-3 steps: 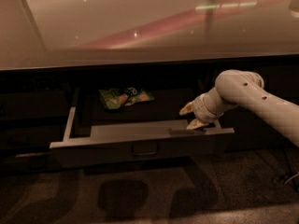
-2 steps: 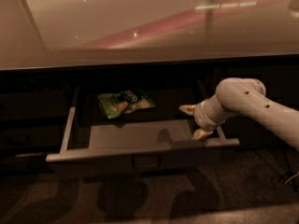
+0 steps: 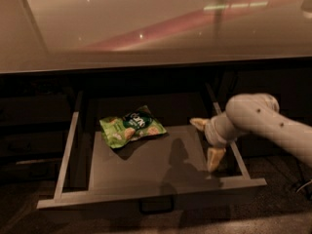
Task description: Open top drawer
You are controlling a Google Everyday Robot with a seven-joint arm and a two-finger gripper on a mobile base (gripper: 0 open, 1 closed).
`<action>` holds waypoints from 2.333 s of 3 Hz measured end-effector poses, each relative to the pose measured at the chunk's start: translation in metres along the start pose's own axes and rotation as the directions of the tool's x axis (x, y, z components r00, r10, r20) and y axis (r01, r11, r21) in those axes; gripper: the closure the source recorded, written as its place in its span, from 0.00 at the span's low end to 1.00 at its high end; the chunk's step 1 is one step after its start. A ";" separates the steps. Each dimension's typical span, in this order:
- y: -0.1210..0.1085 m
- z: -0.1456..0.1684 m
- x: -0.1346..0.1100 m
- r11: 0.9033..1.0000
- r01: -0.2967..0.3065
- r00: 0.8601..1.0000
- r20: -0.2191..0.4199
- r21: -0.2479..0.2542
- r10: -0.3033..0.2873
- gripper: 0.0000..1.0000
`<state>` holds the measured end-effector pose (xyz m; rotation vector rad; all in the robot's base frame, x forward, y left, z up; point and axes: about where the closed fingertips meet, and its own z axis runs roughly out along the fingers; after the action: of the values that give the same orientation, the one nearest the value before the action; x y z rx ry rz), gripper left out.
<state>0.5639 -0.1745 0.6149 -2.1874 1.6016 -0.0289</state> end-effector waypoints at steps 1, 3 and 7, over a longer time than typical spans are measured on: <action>0.050 0.008 -0.002 0.999 -0.041 0.998 -0.038 -0.026 0.040 0.00; 0.052 0.004 -0.004 0.999 -0.045 0.998 -0.041 -0.028 0.043 0.00; -0.029 -0.034 -0.036 1.000 0.011 0.995 0.099 -0.001 -0.011 0.00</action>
Offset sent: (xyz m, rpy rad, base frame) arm -0.1937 -0.0188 -0.1168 -0.1079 0.1600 -0.1725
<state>0.5693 -0.1455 0.6640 -2.1639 1.5354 0.0769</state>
